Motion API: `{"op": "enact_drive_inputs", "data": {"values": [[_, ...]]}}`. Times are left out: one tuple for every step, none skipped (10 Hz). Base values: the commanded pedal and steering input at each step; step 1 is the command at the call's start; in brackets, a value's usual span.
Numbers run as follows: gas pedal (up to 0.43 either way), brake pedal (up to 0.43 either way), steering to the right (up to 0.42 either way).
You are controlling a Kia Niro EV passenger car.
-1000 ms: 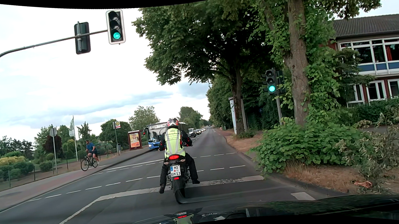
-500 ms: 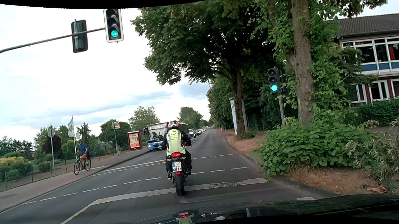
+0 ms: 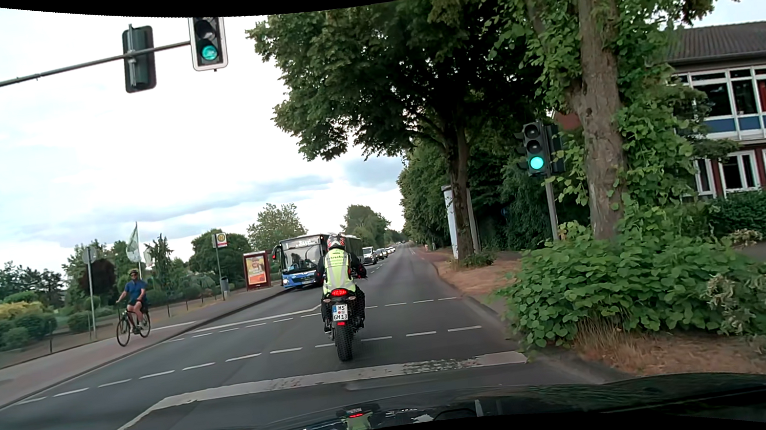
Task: Follow the waypoints while adhering to traffic rules and regulations
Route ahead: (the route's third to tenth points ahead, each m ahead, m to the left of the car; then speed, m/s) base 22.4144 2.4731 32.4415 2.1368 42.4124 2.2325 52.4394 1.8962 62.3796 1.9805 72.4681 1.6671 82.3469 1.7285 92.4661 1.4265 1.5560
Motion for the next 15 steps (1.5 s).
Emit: {"op": "enact_drive_inputs", "data": {"values": [[0.157, 0.0, -0.014], [0.157, 0.0, -0.013], [0.157, 0.0, -0.012], [0.169, 0.0, -0.011], [0.189, 0.0, -0.011], [0.209, 0.0, -0.01], [0.22, 0.0, -0.009], [0.228, 0.0, -0.008], [0.228, 0.0, -0.007], [0.228, 0.0, -0.007], [0.24, 0.0, -0.007], [0.268, 0.0, -0.006], [0.268, 0.0, -0.006], [0.268, 0.0, -0.006], [0.268, 0.0, -0.006]]}}
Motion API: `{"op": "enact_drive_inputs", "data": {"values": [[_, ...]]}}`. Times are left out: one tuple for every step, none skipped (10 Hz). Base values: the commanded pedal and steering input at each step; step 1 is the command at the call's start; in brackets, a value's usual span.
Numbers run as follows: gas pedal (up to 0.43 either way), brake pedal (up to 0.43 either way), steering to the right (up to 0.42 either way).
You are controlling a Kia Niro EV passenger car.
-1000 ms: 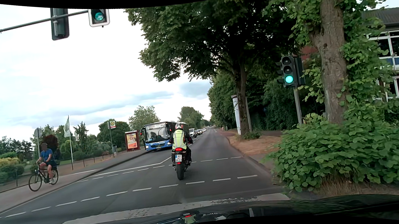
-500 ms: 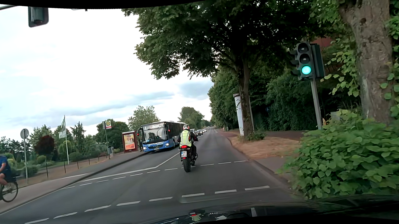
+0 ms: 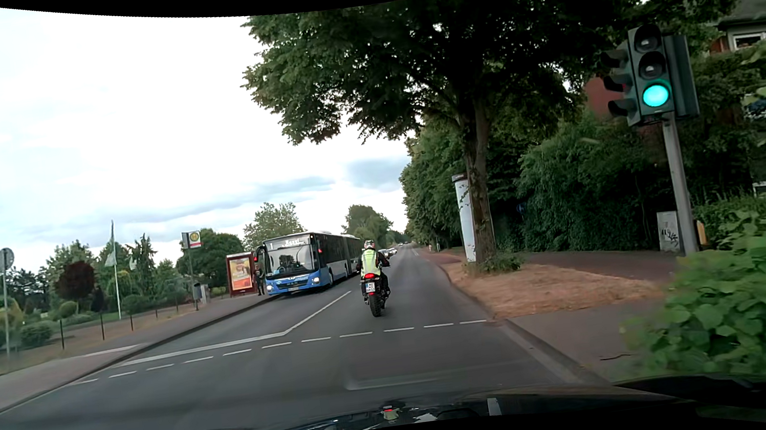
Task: Follow the waypoints while adhering to traffic rules and regulations
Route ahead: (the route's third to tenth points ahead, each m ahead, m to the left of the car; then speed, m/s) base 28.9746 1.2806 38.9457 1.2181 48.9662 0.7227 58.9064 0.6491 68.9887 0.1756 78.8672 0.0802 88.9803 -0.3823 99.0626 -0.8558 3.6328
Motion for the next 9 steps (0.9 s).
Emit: {"op": "enact_drive_inputs", "data": {"values": [[0.268, 0.0, -0.006], [0.268, 0.0, -0.005], [0.268, 0.0, -0.005], [0.268, 0.0, -0.005], [0.268, 0.0, -0.005], [0.268, 0.0, -0.004], [0.28, 0.0, -0.005], [0.287, 0.0, -0.004], [0.299, 0.0, -0.004]]}}
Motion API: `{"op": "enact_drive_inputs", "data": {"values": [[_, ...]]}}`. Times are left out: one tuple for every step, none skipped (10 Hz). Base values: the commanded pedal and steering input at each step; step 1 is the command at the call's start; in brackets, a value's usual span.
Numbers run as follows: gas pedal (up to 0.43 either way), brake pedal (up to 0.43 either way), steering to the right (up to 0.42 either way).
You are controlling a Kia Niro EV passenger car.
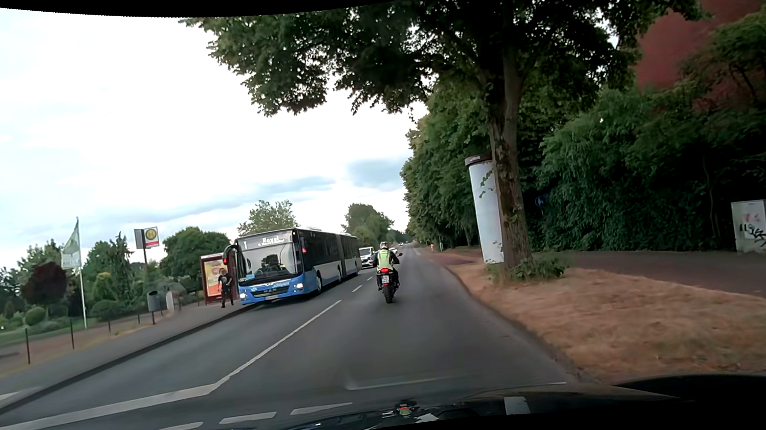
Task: Follow the waypoints while adhering to traffic rules and regulations
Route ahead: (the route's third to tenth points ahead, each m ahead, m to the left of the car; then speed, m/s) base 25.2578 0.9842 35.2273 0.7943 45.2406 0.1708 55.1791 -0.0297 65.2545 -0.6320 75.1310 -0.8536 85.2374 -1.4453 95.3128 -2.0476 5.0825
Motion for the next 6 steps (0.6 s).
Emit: {"op": "enact_drive_inputs", "data": {"values": [[0.299, 0.0, -0.004], [0.299, 0.0, -0.004], [0.299, 0.0, -0.004], [0.299, 0.0, -0.004], [0.299, 0.0, -0.004], [0.287, 0.0, -0.004]]}}
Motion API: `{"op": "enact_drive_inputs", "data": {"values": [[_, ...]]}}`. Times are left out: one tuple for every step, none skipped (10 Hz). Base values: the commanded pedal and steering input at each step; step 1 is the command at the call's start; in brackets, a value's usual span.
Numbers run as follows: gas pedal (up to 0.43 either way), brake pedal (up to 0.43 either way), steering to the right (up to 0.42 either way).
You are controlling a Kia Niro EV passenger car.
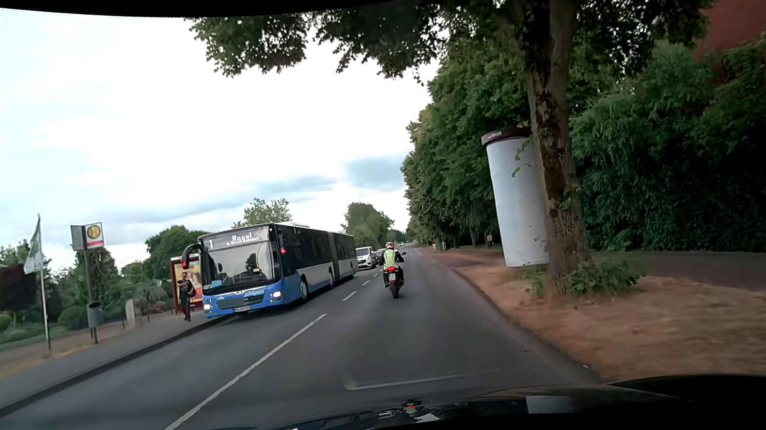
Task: Follow the waypoints while adhering to traffic rules and regulations
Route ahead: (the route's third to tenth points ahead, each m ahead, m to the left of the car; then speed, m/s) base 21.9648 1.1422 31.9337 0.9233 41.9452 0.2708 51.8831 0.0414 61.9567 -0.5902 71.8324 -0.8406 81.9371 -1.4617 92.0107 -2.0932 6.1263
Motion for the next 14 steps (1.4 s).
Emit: {"op": "enact_drive_inputs", "data": {"values": [[0.287, 0.0, -0.002], [0.287, 0.0, 0.001], [0.287, 0.0, 0.004], [0.287, 0.0, 0.005], [0.287, 0.0, 0.005], [0.287, 0.0, 0.005], [0.287, 0.0, 0.005], [0.287, 0.0, 0.004], [0.287, 0.0, 0.005], [0.287, 0.0, 0.004], [0.287, 0.0, 0.003], [0.28, 0.0, 0.003], [0.268, 0.0, 0.003], [0.268, 0.0, 0.003]]}}
